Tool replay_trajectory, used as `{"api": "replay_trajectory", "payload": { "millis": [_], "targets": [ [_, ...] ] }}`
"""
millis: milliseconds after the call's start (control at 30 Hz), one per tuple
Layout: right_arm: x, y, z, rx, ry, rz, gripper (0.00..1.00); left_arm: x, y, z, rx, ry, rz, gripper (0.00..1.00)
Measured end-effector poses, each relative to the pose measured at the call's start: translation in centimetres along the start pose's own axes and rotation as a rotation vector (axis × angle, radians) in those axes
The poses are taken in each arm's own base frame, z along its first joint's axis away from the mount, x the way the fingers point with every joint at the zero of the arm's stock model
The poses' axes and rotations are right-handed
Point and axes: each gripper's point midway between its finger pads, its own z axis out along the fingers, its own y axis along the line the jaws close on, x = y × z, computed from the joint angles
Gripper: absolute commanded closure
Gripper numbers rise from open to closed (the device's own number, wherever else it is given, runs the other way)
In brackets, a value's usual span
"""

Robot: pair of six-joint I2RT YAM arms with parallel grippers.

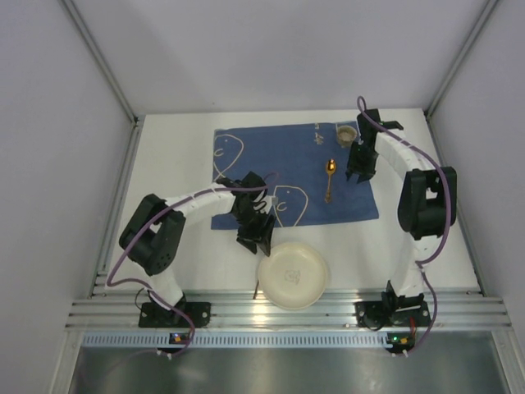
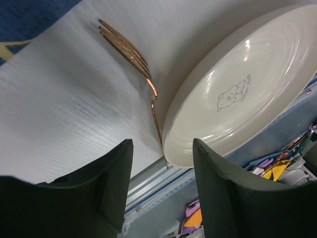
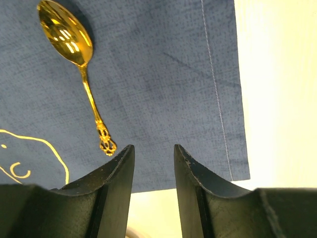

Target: Set the dinner table for one person

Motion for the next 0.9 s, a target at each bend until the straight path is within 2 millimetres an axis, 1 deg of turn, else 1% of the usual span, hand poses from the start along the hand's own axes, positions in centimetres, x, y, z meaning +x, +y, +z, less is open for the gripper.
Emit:
{"api": "replay_trajectory", "payload": {
  "millis": [100,167,267,300,400,433,500,733,833,900],
  "targets": [
    [0.2,-0.3,0.2,-0.001,0.010,0.005,0.62,0.4,-0.2,0.8,0.010,0.032,0.001,0.45],
    [0.3,-0.3,0.2,-0.006,0.014,0.007,0.62,0.7,-0.1,1.5,0.010,0.057,-0.001,0.48],
    [0.4,-0.3,0.3,-0.013,0.019,0.009,0.63,1.1,0.0,2.2,0.003,0.086,0.000,0.62],
    [0.5,-0.3,0.3,-0.015,0.022,0.009,0.62,1.2,0.0,2.4,0.000,0.092,0.003,0.70],
    [0.7,-0.3,0.5,-0.017,0.029,0.008,0.63,1.3,0.0,2.7,-0.001,0.103,0.006,0.87],
    [0.8,-0.4,0.6,-0.016,0.031,0.005,0.63,1.3,0.0,2.7,0.000,0.105,0.008,1.00],
    [1.1,-0.5,0.8,-0.016,0.038,0.004,0.64,1.3,0.0,2.6,-0.006,0.107,0.010,1.00],
    [2.1,-1.3,1.5,-0.006,0.068,0.014,0.64,0.3,0.1,2.1,-0.043,0.084,0.023,1.00],
    [2.7,-1.7,2.0,-0.002,0.085,0.021,0.64,-0.3,-0.4,1.4,-0.041,0.075,0.028,1.00],
    [3.1,-1.8,2.2,-0.003,0.094,0.024,0.64,-1.1,-1.0,0.7,-0.042,0.061,0.035,1.00]
  ]
}}
